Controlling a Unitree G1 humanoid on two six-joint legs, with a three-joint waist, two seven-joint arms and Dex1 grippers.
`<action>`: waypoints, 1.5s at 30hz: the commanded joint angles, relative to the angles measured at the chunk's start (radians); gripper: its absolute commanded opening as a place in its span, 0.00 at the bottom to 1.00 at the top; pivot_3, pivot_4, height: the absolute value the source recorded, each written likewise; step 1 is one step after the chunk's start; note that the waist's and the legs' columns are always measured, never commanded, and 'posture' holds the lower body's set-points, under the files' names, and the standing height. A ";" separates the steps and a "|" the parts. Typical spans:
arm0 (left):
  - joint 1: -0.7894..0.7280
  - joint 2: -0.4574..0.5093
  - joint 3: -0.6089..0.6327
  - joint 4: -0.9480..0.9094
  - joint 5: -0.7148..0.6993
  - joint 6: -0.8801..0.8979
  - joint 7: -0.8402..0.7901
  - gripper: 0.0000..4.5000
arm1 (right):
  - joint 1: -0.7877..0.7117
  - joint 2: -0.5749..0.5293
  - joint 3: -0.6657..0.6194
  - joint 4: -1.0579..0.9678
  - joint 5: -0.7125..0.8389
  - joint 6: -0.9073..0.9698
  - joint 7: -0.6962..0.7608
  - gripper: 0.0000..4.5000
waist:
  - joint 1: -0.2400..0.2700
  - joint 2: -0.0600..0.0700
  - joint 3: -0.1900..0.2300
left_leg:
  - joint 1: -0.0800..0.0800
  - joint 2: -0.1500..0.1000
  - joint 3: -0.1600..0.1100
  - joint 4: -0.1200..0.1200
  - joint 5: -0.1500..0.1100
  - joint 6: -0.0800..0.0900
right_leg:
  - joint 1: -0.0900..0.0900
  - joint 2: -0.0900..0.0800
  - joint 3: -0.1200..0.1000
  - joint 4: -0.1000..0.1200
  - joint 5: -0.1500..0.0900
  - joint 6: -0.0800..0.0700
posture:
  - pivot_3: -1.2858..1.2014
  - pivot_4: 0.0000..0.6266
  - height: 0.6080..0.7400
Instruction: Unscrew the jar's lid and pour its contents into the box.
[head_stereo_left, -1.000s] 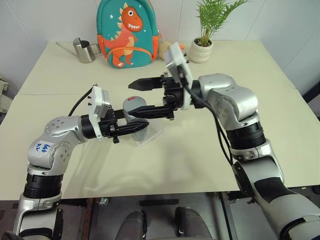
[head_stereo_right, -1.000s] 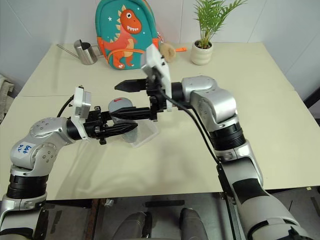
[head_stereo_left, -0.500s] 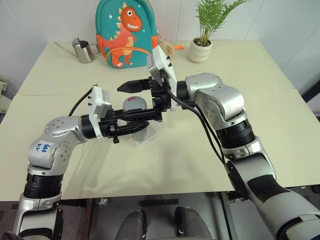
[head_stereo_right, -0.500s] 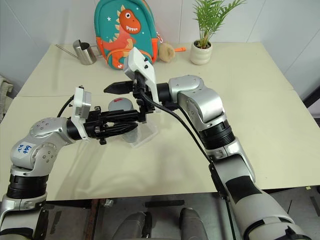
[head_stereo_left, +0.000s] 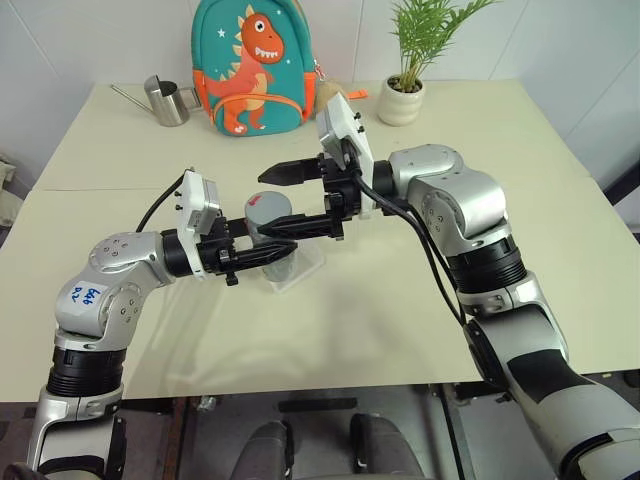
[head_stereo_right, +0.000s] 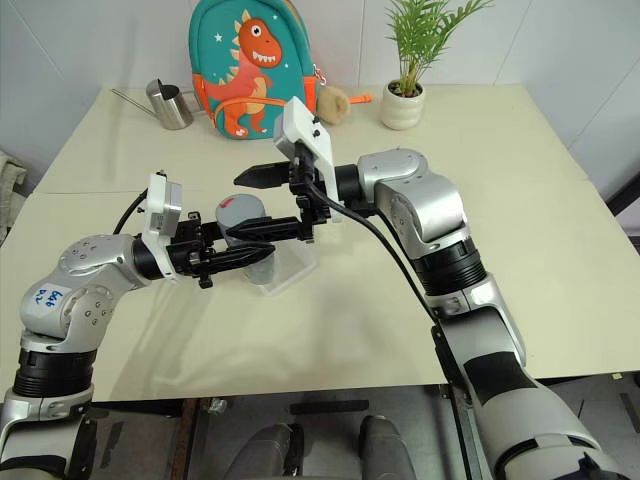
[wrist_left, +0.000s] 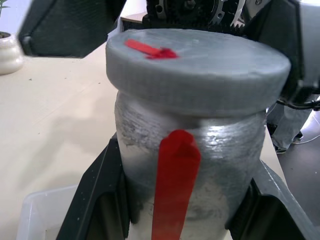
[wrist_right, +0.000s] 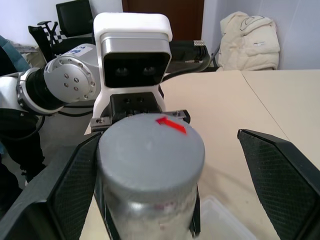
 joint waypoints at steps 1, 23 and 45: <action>-0.010 0.009 0.009 -0.037 -0.013 -0.008 -0.013 0.42 | -0.001 -0.023 -0.051 -0.015 0.017 -0.012 0.002 0.99 | 0.000 0.000 0.000 | 0.000 0.000 0.000 0.000 0.000 0.000 | 0.000 0.000 0.000 0.000 0.000 0.000 | 0.52 0.24 1.00; 0.003 0.005 0.013 -0.053 -0.015 -0.009 -0.011 0.42 | -0.010 0.040 -0.024 -0.051 0.073 0.047 0.006 0.99 | 0.001 0.000 0.000 | 0.000 0.000 0.000 0.000 0.000 0.000 | 0.000 0.000 0.000 0.000 0.000 0.000 | 0.52 0.24 1.00; 0.024 0.020 0.024 -0.068 -0.017 -0.005 -0.019 0.42 | -0.001 0.050 -0.250 -0.031 0.263 0.206 -0.078 0.57 | 0.003 0.000 0.000 | 0.000 0.000 -0.001 0.000 0.000 0.000 | 0.000 -0.001 0.000 0.000 0.000 0.000 | 0.52 0.24 1.00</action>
